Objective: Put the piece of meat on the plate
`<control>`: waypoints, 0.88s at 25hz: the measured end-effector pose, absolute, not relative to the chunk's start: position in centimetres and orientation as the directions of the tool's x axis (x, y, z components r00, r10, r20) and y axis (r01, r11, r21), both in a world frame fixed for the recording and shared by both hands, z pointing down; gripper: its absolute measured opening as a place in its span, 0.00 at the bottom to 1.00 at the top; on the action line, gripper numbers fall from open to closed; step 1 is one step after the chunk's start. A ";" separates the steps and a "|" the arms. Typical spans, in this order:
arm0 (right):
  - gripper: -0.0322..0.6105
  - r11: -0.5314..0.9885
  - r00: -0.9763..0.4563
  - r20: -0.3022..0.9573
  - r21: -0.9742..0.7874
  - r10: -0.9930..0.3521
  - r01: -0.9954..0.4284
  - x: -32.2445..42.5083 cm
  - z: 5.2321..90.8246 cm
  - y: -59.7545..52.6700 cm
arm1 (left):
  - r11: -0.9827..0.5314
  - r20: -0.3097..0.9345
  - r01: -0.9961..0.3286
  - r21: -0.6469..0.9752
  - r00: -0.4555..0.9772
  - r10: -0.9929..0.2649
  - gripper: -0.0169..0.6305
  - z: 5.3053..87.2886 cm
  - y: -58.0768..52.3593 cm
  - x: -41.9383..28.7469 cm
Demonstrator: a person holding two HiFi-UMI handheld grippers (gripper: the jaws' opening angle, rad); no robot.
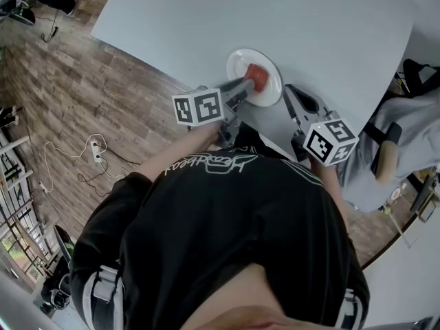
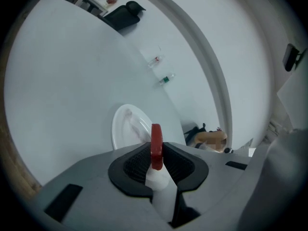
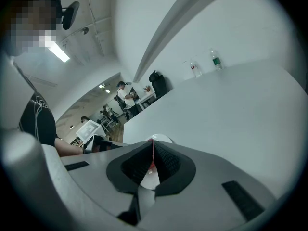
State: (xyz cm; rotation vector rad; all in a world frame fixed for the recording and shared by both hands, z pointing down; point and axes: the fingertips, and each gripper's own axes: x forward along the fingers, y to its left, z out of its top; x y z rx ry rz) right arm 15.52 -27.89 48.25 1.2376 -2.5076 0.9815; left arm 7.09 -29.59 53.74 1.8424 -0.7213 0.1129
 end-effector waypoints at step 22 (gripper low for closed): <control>0.07 0.420 -0.647 0.402 -0.520 -0.648 -0.744 15.7 48.8 -27.6 | -0.496 0.523 -0.666 0.557 0.745 -0.414 0.37 53.9 -28.8 7.9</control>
